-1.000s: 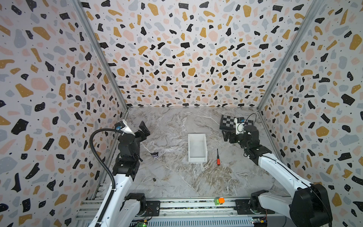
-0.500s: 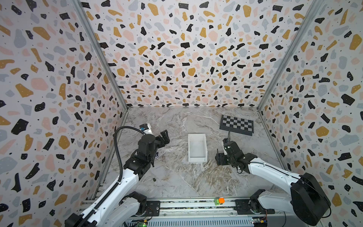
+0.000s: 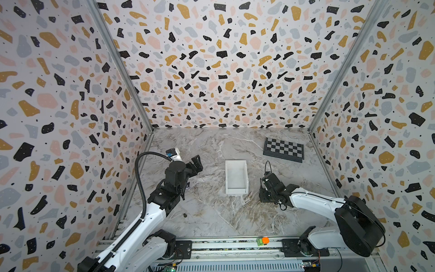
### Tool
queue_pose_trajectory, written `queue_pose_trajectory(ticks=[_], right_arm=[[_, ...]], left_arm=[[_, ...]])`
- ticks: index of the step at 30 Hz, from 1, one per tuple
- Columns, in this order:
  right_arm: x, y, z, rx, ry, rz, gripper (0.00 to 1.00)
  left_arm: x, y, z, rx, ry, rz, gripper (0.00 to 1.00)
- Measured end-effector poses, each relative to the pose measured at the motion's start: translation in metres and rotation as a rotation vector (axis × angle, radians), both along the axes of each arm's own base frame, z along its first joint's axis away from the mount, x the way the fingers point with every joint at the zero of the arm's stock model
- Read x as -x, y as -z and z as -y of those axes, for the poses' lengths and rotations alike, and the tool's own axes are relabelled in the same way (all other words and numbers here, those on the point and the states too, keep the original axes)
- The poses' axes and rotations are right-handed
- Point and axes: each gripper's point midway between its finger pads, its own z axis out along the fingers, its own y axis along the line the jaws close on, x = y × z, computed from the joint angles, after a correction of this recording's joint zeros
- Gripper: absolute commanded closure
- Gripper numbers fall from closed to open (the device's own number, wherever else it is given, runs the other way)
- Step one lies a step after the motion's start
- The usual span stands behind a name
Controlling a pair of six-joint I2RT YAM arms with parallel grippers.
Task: Put the screwdriver in the bin
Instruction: Pick up the screwdriver from the center of the table.
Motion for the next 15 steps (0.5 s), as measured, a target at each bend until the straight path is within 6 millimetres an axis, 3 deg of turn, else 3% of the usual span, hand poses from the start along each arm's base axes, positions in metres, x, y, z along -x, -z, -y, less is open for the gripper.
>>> queue_pose_trajectory(ticks=[5,12,15], right_arm=[[-0.005,0.000,-0.004,0.010,0.001,0.004,0.62],[-0.012,0.001,-0.009,0.015,0.000,0.004,0.83],[-0.013,0.000,-0.010,0.015,-0.002,0.005,0.85]], left_arm=[[0.001,-0.004,-0.002,0.002,-0.008,0.012,0.00],[0.001,-0.003,-0.002,0.001,-0.008,0.010,0.00],[0.002,-0.003,-0.003,0.001,-0.009,0.011,0.00]])
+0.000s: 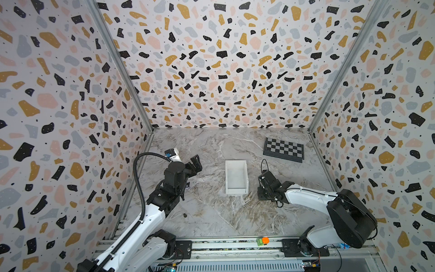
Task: Put the screwdriver in the bin
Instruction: Pick up the screwdriver from the center of the table, then place the screwdriver into the bin.
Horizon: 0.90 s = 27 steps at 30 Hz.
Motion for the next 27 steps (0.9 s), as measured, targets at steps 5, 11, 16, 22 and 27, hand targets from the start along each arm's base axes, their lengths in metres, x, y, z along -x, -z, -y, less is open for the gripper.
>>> queue_pose_trajectory(ticks=[5,11,16,22,27], right_arm=[[-0.006,-0.012,-0.004,-0.004,-0.006,0.015,0.86],[-0.031,-0.078,-0.021,-0.063,-0.028,0.146,0.86],[-0.049,-0.139,-0.050,-0.131,-0.087,0.269,0.86],[-0.053,-0.156,-0.089,-0.139,-0.187,0.298,0.86],[-0.046,-0.130,-0.113,-0.095,-0.259,0.247,0.86]], left_arm=[[0.002,-0.003,-0.003,0.000,-0.009,0.010,0.00],[0.003,-0.003,-0.005,-0.006,-0.022,0.010,0.00],[0.003,-0.002,-0.006,-0.007,-0.023,0.008,0.00],[0.003,-0.001,-0.006,-0.010,-0.023,0.004,0.00],[0.005,-0.001,-0.010,-0.019,-0.040,0.004,0.00]])
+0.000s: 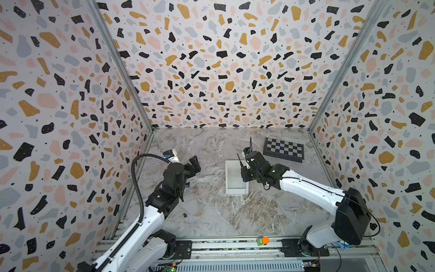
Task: Put the screwdriver in the bin
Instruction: Place the screwdriver into the bin.
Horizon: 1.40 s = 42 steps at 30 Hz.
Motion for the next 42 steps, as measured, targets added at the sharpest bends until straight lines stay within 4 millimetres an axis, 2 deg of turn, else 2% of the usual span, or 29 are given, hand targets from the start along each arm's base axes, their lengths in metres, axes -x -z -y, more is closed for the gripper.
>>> queue_pose_trajectory(ticks=[3,9,15,21,27,32,38,42], right_arm=[[0.007,0.018,-0.009,0.035,-0.030,-0.030,0.86],[0.014,0.040,-0.019,0.075,-0.062,-0.064,0.86],[0.014,0.068,-0.021,0.122,-0.064,-0.104,0.85],[0.013,0.086,-0.021,0.154,-0.061,-0.129,0.83],[0.005,0.092,-0.030,0.158,-0.060,-0.131,0.79],[0.003,0.099,-0.030,0.172,-0.048,-0.137,0.75],[0.000,0.097,-0.030,0.173,-0.038,-0.127,0.67],[-0.002,0.093,-0.031,0.168,-0.036,-0.119,0.67]], left_arm=[[0.001,-0.004,-0.003,-0.001,-0.013,0.013,0.00],[0.002,-0.005,-0.007,-0.007,-0.031,0.020,0.00],[0.003,0.003,-0.009,-0.016,-0.038,0.005,0.00],[0.008,0.005,-0.014,-0.019,-0.057,0.013,0.00],[0.010,0.004,-0.018,-0.024,-0.073,0.018,0.00],[0.011,0.006,-0.020,-0.032,-0.081,0.009,0.00],[0.011,0.007,-0.020,-0.037,-0.082,0.003,0.00],[0.011,0.008,-0.021,-0.041,-0.083,0.000,0.00]])
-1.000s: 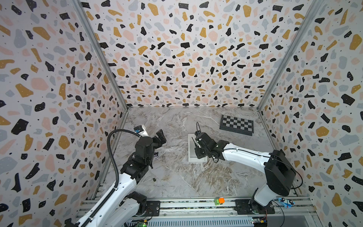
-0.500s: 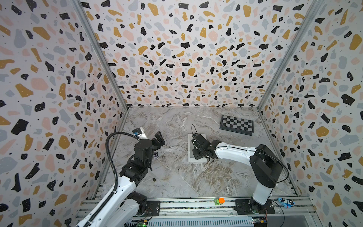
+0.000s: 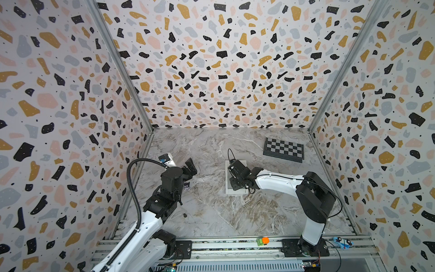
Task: Put the screwdriver in the bin
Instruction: Place the screwdriver into the bin, then reset both arms
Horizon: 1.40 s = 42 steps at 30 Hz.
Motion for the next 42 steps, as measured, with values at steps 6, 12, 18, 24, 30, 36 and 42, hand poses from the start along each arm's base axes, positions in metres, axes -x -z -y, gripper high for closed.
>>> queue_pose_trajectory(ticks=[6,12,18,24,30,36,42], right_arm=[[-0.002,-0.015,0.000,-0.012,0.001,0.024,0.67],[-0.011,-0.072,-0.003,-0.095,-0.015,0.128,0.67],[-0.029,-0.128,0.018,-0.172,0.007,0.229,0.65],[-0.058,-0.182,0.080,-0.223,0.114,0.343,0.51],[-0.065,-0.215,0.161,-0.251,0.240,0.432,0.13],[-0.054,-0.207,0.224,-0.227,0.349,0.453,0.01],[-0.039,-0.200,0.260,-0.226,0.413,0.482,0.01]], left_arm=[[0.000,0.002,-0.001,-0.012,-0.001,-0.009,0.00],[0.002,0.006,-0.005,-0.051,-0.013,-0.027,0.00],[0.004,0.001,-0.012,-0.122,-0.027,-0.036,0.00],[0.007,-0.013,-0.018,-0.192,-0.029,-0.011,0.00],[0.005,-0.020,-0.019,-0.292,-0.011,0.002,0.00],[-0.005,-0.035,-0.028,-0.385,-0.025,0.037,0.01],[-0.021,-0.055,-0.051,-0.438,-0.061,0.125,0.00]])
